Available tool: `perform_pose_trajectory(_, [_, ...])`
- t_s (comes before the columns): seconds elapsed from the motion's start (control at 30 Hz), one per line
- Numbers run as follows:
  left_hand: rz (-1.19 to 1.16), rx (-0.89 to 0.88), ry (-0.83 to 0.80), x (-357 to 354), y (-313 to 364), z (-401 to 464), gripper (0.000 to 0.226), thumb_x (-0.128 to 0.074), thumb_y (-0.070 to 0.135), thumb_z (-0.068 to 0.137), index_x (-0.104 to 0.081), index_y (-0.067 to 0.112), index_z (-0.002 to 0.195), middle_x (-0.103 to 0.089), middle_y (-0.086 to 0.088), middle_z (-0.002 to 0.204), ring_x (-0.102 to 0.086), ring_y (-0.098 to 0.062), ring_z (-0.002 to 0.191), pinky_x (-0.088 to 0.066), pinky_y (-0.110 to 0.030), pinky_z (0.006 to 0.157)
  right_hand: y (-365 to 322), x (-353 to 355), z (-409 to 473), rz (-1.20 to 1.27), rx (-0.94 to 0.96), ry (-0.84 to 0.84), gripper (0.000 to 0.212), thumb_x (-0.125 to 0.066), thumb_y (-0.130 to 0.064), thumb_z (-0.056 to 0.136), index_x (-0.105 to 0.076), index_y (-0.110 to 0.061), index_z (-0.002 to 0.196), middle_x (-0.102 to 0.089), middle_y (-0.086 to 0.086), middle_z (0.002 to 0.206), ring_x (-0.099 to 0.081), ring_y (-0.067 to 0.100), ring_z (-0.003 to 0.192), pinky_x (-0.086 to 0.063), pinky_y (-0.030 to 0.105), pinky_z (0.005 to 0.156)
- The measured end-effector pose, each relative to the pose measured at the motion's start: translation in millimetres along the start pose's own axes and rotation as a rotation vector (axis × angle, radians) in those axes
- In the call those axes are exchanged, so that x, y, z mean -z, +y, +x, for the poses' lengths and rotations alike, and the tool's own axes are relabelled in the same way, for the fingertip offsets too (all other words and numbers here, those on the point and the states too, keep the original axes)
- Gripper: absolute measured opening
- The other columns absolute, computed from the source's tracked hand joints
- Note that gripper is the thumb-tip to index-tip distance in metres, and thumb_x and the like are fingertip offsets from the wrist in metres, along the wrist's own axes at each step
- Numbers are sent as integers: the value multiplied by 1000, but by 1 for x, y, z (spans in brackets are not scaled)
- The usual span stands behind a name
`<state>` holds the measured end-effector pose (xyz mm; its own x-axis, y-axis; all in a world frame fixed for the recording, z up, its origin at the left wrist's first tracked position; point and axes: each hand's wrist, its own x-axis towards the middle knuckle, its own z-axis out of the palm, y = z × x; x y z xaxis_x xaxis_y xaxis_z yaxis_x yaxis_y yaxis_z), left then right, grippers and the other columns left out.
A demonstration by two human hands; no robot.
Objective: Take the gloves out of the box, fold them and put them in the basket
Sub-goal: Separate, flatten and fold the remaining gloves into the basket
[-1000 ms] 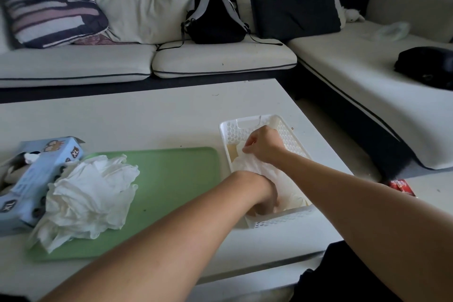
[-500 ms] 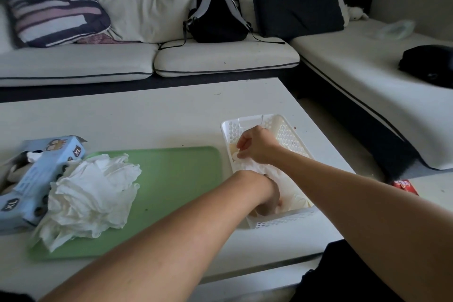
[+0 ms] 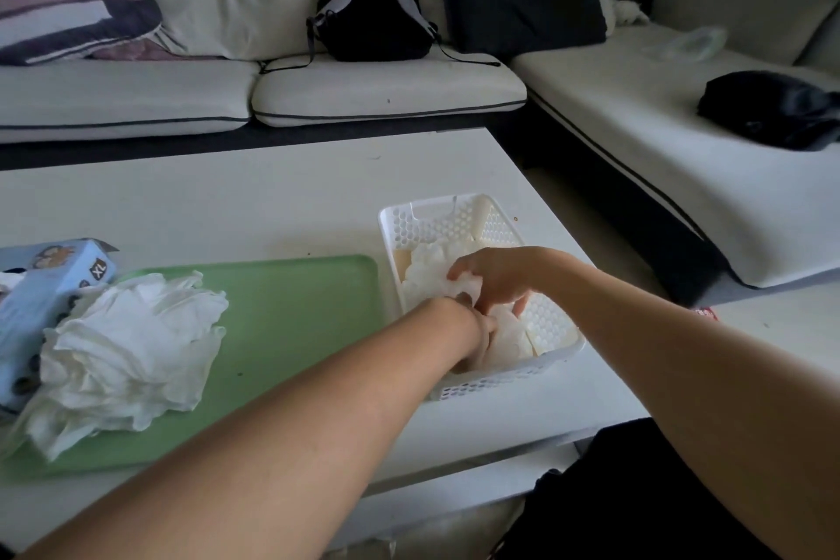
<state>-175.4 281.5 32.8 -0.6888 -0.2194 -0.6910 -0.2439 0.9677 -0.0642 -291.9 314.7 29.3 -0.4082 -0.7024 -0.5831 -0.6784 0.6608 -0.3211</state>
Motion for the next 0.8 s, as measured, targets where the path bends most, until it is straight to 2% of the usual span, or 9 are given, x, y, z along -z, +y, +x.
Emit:
perform_pose_trajectory(0.07, [21,2,31,-2,2,0,85,-57,9,96,-7,29,161,1,-12,165,-37,-38,139,-47,-46,101,2,-4,6,-62,50,64,82,-78,-7,81,-40,-35,147,-40,4,139,-57,32,103,-63,38,65])
perform_pose_trajectory(0.17, [54,2,42,-1,2,-2,85,-59,11,95,-9,28,161,-4,-12,165,-36,-35,141,-45,-45,104,5,-5,12,-215,102,122,81,-78,-14,81,-39,-33,149,-45,5,142,-59,29,110,-58,38,87])
perform_pose_trajectory(0.33, [19,-125,145,3,-8,-29,64,-57,17,100,-32,31,157,-37,-8,155,-58,-27,106,-50,-30,68,-12,14,-8,-269,72,133,61,-76,-23,87,-50,-28,143,-47,1,146,-56,28,122,-50,36,99])
perform_pose_trajectory(0.4, [-120,-217,303,2,-32,-52,49,-58,36,102,-45,33,149,-46,2,148,-58,-22,107,-50,-31,82,-37,19,-23,-316,154,309,44,-69,-25,93,-57,-28,135,-56,-1,137,-60,23,115,-48,31,95])
perform_pose_trajectory(0.5, [-426,-269,493,-10,-92,-97,24,-62,36,100,-69,30,122,-62,11,122,-63,-9,107,-50,-30,95,-89,11,-35,-172,385,608,21,-60,-20,92,-71,-27,109,-71,-5,107,-66,22,94,-54,35,86])
perform_pose_trajectory(0.57, [-519,-170,588,-29,-142,-117,12,-66,33,97,-74,29,106,-69,11,109,-66,-6,99,-53,-30,91,-126,-4,-37,-9,535,699,18,-58,-16,91,-73,-23,99,-73,-4,92,-65,19,80,-55,35,78])
perform_pose_trajectory(0.63, [-561,8,708,-62,-193,-132,9,-70,32,94,-73,29,102,-71,9,107,-66,-8,98,-54,-33,90,-162,-26,-36,48,626,654,13,-63,-20,92,-72,-22,102,-70,-8,87,-62,14,75,-53,31,75])
perform_pose_trajectory(0.7, [-545,205,781,-99,-237,-145,17,-73,33,91,-71,29,108,-68,6,114,-64,-15,106,-51,-35,91,-191,-51,-31,63,669,530,17,-73,-24,88,-72,-22,104,-68,-10,88,-63,12,75,-55,30,77])
perform_pose_trajectory(0.8, [-507,392,677,-144,-273,-158,46,-79,34,86,-63,26,128,-58,3,133,-55,-20,121,-45,-36,100,-221,-87,-19,66,655,355,34,-82,-29,82,-70,-25,113,-69,-7,102,-66,12,84,-56,32,83])
